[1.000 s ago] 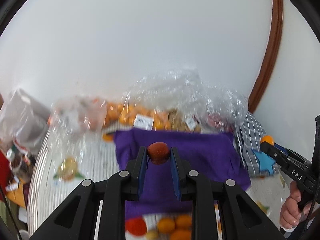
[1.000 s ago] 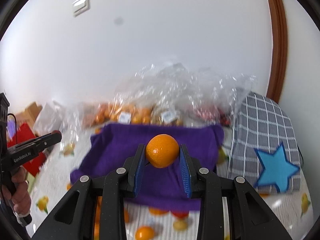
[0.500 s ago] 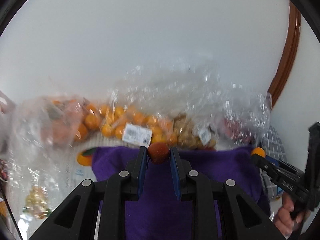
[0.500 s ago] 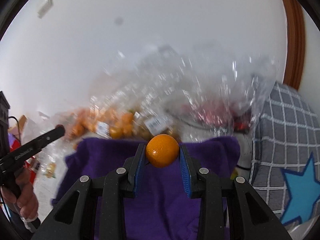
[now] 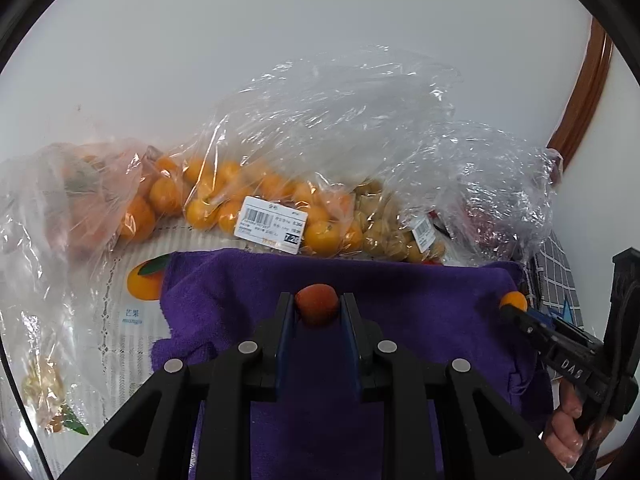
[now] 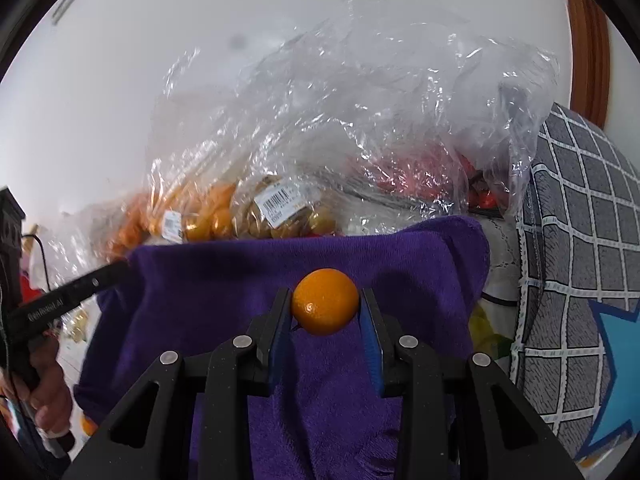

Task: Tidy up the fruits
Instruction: 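Carry the orange and red fruit in both grippers over the purple towel, then open the right gripper releasing the orange while the left releases the red fruit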

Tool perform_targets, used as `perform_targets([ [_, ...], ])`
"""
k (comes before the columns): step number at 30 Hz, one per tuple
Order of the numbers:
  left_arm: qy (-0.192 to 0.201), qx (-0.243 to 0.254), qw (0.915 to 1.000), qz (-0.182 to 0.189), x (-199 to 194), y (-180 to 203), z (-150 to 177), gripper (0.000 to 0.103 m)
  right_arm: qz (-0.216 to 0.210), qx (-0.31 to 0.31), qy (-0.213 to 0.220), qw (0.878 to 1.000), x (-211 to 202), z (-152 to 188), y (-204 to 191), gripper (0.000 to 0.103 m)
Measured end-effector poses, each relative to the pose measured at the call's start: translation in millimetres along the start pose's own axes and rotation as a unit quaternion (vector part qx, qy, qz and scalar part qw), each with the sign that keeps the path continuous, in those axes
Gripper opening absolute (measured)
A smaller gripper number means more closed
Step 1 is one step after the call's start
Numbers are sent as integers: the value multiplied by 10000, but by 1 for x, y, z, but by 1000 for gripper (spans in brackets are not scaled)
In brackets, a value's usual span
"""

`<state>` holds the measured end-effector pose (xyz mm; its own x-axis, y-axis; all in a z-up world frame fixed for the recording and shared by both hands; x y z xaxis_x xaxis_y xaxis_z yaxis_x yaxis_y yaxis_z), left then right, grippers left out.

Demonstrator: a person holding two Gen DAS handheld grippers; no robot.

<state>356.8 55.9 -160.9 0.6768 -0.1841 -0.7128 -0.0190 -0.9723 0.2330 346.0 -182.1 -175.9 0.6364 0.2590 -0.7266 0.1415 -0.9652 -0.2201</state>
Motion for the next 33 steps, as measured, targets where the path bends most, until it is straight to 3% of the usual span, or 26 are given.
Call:
perform_targets([
  [7, -238, -109, 9997, 28, 9, -5, 5, 22, 405, -218, -571, 9973, 26, 11, -2, 34],
  [11, -339, -118, 9994, 9, 17, -5, 9, 22, 349, -166, -582, 9976, 27, 13, 0, 34],
  [14, -476, -118, 9988, -65, 26, -4, 14, 22, 265, -101, -587, 9979, 26, 14, 3, 47],
  [18, -524, -128, 9984, -176, 26, -3, 14, 37, 122, 20, -466, 9988, 18, 9, 4, 56],
  [22, -361, -101, 9990, -250, 9, 2, 5, 42, 222, 46, -288, 9993, 3, 0, 0, 57],
  [27, 56, 54, 9988, -490, -34, 12, -6, 52, 593, -260, 216, 9977, -44, -17, -21, 57],
  [33, 148, -30, 9980, -608, -87, 8, 22, 56, 614, -514, 455, 9958, -100, 8, -37, 59],
])
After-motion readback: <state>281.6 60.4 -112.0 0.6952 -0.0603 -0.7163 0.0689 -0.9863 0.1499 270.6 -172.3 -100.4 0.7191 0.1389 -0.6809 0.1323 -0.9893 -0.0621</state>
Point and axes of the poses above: each gripper's, at about its wrist camera, not at the fingertips, and x roughly the way its jaws point, y to its right, z to its underside, the point moved 6 cm from there along x, roughly the way its jaws point, and after that the axes turned 1 degree about -z, right-handed, at the moved point
